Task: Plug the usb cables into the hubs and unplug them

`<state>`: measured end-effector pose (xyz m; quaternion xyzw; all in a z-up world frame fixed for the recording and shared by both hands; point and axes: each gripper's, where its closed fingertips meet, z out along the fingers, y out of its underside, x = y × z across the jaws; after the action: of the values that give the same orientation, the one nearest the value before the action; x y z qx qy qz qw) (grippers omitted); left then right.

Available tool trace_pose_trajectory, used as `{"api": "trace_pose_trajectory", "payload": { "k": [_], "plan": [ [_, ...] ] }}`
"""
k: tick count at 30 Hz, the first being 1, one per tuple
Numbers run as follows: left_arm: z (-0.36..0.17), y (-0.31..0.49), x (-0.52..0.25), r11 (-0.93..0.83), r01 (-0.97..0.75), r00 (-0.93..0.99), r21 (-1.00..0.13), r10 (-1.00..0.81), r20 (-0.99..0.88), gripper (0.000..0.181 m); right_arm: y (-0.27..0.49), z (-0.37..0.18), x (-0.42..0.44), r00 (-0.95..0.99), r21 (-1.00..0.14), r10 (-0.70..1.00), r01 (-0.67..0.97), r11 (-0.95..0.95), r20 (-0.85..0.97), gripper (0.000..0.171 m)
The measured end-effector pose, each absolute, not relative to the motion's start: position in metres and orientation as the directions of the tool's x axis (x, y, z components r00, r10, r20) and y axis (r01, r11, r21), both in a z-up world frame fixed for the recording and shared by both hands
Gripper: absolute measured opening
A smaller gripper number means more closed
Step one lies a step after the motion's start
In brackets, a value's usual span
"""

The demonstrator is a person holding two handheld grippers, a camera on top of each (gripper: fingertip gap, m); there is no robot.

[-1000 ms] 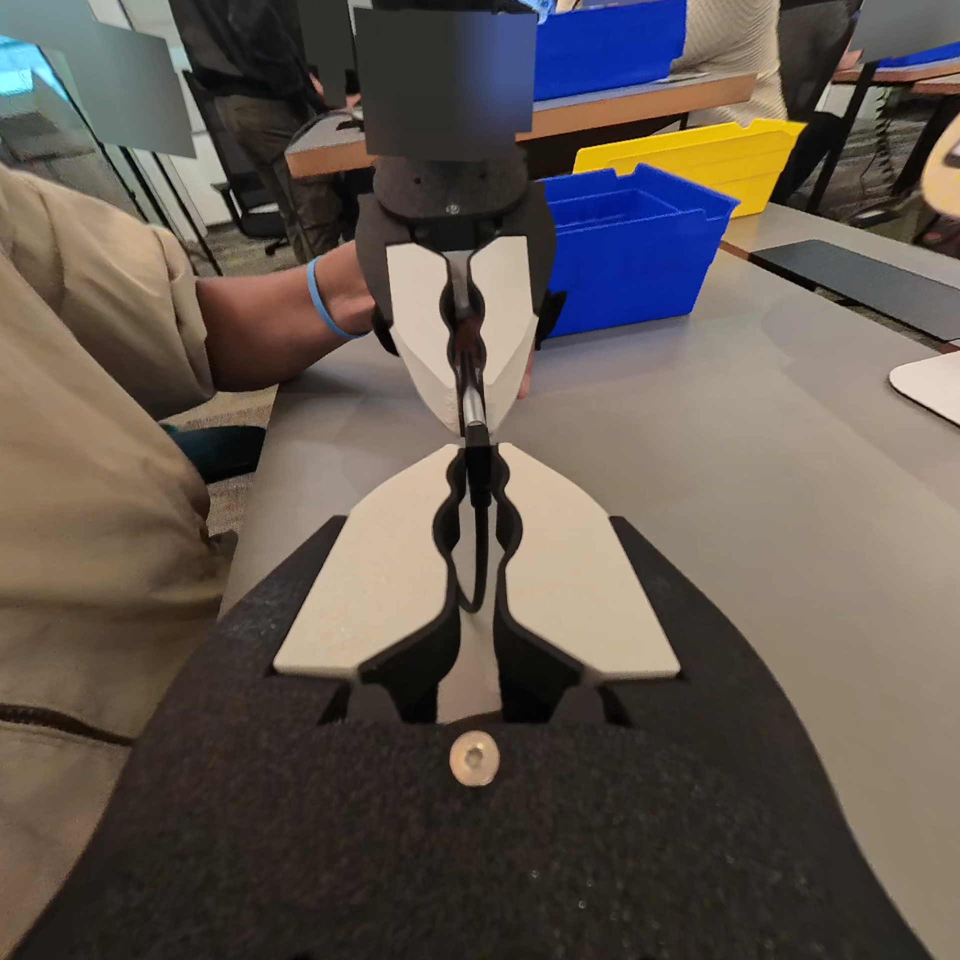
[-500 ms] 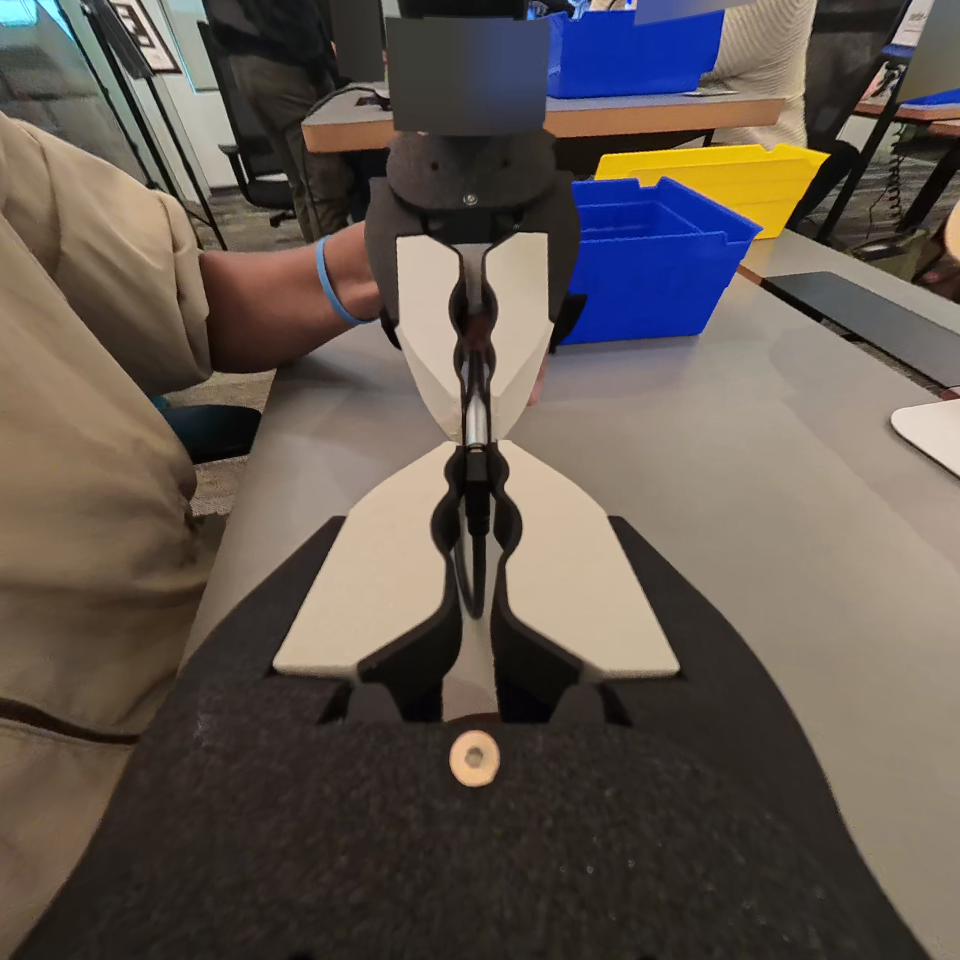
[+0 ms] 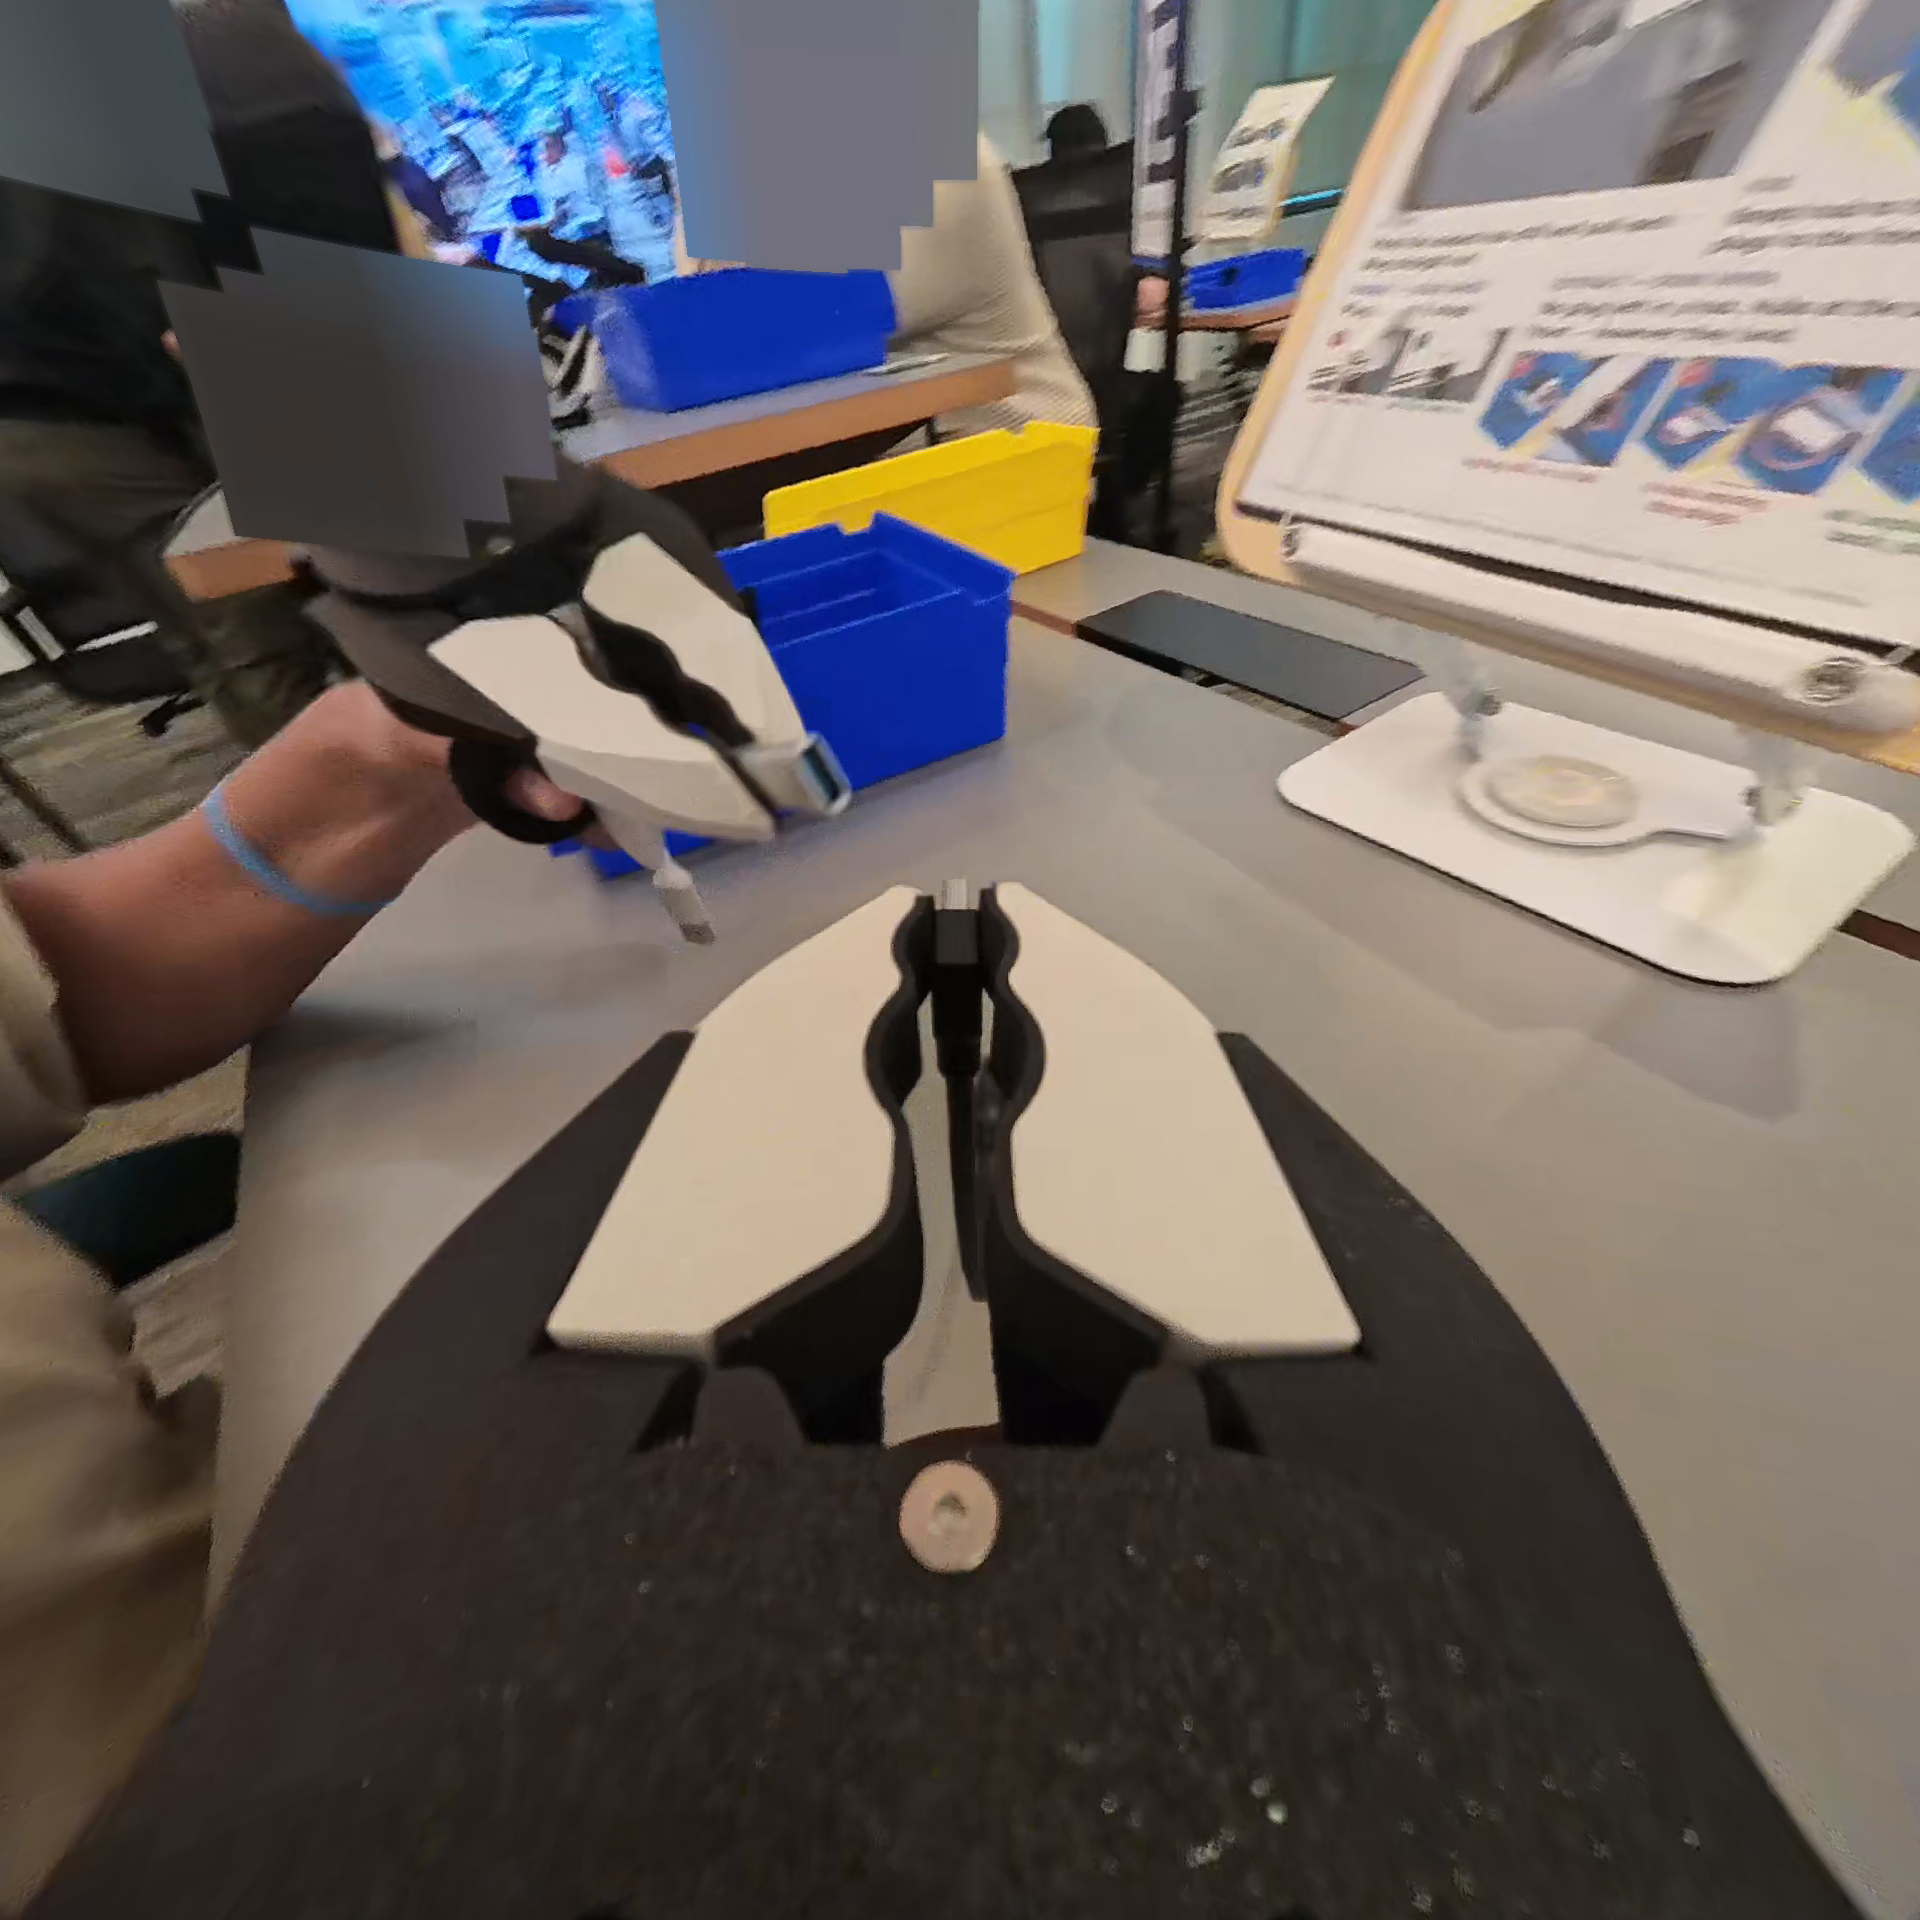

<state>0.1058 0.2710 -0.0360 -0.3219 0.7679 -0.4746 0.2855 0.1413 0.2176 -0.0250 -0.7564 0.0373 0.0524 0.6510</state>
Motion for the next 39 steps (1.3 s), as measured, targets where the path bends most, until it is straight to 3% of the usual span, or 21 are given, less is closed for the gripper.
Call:
{"api": "trace_pose_trajectory", "payload": {
  "k": [4,7,10,21,25,30,33,39],
  "plan": [
    [-0.034,0.314,0.110,0.185,-0.231,-0.232,-0.955,-0.964,-0.130,0.007,0.213,-0.001,0.147,0.993,-0.998,-0.110,-0.043,-0.052,-0.037,0.008],
    [-0.039,0.334,0.095,0.112,-0.192,-0.002,-0.975,-0.994,-0.113,0.007,0.211,0.009,0.148,0.975,-0.998,-0.214,0.056,-0.029,0.061,0.008],
    [-0.040,0.345,0.082,0.167,-0.162,0.110,-0.972,-0.976,-0.186,0.007,0.210,0.008,0.143,0.957,-0.995,-0.275,0.095,-0.010,0.094,0.008],
    [-0.042,0.343,0.076,0.064,-0.167,0.070,-0.984,-0.995,-0.077,0.007,0.202,-0.005,0.138,0.967,-0.999,-0.254,-0.010,0.033,-0.018,0.008],
    [-0.044,0.330,0.078,0.090,-0.180,0.030,-0.980,-0.995,-0.097,0.007,0.171,0.041,0.151,0.960,-0.995,-0.279,0.058,0.087,0.031,0.008],
    [-0.049,0.318,0.081,0.101,-0.188,-0.012,-0.977,-0.995,-0.100,0.007,0.058,0.112,0.213,0.847,-0.978,-0.511,0.203,0.050,0.150,0.008],
    [-0.054,0.311,0.084,0.070,-0.205,-0.053,-0.976,-0.997,-0.061,0.007,0.016,0.087,0.251,0.808,-0.992,-0.575,0.114,-0.062,0.129,0.008],
    [-0.059,0.305,0.086,0.083,-0.224,-0.082,-0.971,-0.994,-0.066,0.007,-0.009,-0.026,0.292,0.786,-0.949,-0.572,-0.313,-0.037,-0.237,0.008]
  ]
}}
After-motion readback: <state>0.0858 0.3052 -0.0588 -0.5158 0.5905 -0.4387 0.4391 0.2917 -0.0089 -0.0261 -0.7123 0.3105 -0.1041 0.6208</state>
